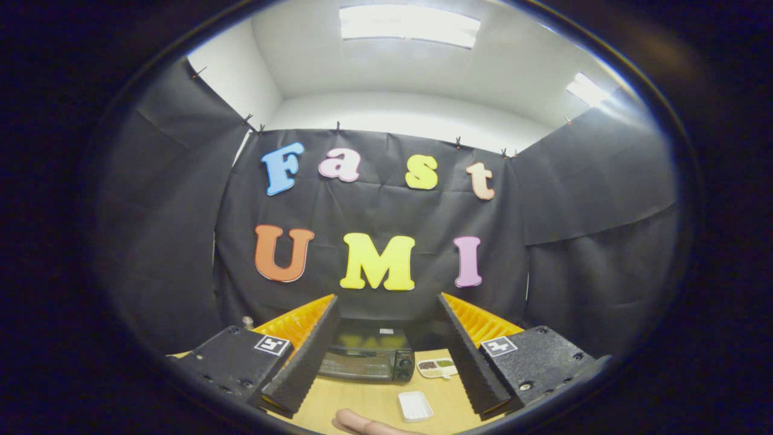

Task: Open the toaster oven, put the food inside, and close the toaster oven door.

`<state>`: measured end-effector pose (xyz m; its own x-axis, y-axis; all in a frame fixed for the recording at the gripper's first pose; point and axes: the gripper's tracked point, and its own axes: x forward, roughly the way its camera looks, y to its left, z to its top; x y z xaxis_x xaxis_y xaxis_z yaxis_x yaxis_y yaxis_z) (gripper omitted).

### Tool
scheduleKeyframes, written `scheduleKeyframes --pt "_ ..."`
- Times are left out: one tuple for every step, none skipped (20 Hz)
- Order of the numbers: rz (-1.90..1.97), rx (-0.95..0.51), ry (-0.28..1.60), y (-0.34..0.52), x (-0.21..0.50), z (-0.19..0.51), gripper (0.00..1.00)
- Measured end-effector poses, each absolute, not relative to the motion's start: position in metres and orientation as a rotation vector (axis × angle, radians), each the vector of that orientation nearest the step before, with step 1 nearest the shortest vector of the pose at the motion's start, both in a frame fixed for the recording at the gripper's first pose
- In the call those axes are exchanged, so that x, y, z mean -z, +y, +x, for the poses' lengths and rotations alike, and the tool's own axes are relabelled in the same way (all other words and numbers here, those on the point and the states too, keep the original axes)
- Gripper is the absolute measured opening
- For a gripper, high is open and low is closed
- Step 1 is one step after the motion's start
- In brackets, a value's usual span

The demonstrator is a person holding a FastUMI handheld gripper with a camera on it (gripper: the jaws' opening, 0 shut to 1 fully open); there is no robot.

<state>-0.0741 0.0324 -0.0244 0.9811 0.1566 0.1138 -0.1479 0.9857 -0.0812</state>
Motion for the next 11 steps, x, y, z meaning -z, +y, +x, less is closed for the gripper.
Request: scheduleKeyframes --pt "-0.083 -0.19 -0.118 0.036 0.031 -0.082 1.0" --pt "-0.086 -0.201 -0.104 0.034 0.042 -0.089 1.0" --pt "-0.082 -0.205 -0.091 0.031 0.047 -0.094 1.0" --pt "-0.069 -0.209 -0.084 0.03 0.047 -0.096 1.0" --pt "-0.061 -0.208 -0.081 0.03 0.047 -0.095 1.0" --pt "-0.057 -0.2 -0.071 0.026 0.047 -0.095 1.0" --pt "-0.05 -0.192 -0.067 0.023 0.047 -0.095 1.0" --pt "-0.037 -0.189 -0.068 0.022 0.045 -0.092 1.0" --pt "-0.025 -0.186 -0.062 0.021 0.045 -0.09 1.0" --pt "-0.011 -0.185 -0.053 0.02 0.048 -0.089 1.0" --pt "0.0 -0.189 -0.045 0.021 0.05 -0.088 1.0"
